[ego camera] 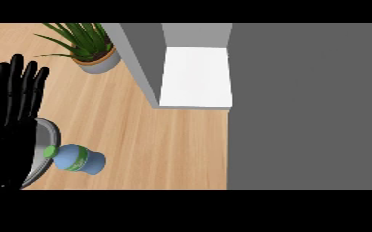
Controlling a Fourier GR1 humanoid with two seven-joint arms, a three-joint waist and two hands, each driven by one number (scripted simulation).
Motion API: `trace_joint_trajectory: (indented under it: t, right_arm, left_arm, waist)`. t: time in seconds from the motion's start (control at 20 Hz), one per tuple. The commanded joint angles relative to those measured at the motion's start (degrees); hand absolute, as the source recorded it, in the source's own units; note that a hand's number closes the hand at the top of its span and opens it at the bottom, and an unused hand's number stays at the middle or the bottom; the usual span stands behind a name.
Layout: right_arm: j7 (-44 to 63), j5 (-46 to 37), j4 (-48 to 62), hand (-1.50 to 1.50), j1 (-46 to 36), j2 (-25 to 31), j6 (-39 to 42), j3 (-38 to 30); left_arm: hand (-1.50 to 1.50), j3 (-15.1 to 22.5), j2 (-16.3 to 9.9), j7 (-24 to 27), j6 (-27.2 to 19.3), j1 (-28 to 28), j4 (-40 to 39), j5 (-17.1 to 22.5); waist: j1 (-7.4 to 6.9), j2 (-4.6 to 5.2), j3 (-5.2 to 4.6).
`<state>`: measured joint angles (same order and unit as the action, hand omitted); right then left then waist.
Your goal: Pick up the bottled water, place it into the cabinet and close the cabinet
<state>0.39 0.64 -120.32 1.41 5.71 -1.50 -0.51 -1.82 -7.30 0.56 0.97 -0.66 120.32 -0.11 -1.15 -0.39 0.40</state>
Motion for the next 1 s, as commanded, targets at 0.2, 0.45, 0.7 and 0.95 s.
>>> trace_joint_trajectory:
  t: [0.2,0.45,0.7,0.95]
  right_arm:
    - [-1.6,-2.4,-5.4,-1.5,5.9,1.3,2.1,1.8]
    - [6.3,10.5,-5.1,-1.5,13.5,-5.6,1.5,9.3]
    - [7.0,12.6,-8.1,-1.5,18.3,-5.6,2.4,10.0]
    - [5.7,15.8,-12.1,-1.5,24.2,-4.3,6.4,8.7]
  left_arm:
    - [-1.5,-2.7,-4.7,0.0,15.6,7.4,7.4,21.9]
    - [-1.5,1.2,-0.9,-13.9,13.0,18.6,0.3,33.0]
    - [-1.5,-8.6,-8.7,-18.7,19.1,27.2,4.9,49.0]
    - [-1.5,-14.5,-8.8,-16.9,27.1,32.0,2.2,53.7]
  waist:
    - [0.67,0.0,-0.48]
    - [0.54,0.01,-0.41]
    - [0.45,0.08,-0.42]
    - [1.0,0.19,-0.4]
